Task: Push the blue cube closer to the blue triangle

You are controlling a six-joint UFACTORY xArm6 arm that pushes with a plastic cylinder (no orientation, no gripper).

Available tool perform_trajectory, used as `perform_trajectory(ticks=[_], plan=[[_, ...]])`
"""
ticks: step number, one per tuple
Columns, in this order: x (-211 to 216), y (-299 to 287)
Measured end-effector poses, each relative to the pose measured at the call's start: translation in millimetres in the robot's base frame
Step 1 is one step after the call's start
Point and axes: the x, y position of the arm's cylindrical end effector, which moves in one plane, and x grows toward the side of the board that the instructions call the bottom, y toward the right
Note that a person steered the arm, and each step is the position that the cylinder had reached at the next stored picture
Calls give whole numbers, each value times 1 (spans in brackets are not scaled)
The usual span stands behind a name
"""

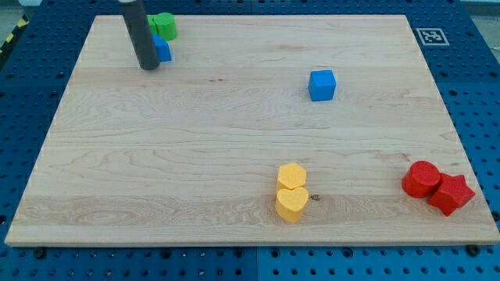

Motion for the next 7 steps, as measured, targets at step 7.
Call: perform_trajectory(ticks=[7], plan=[[135,363]])
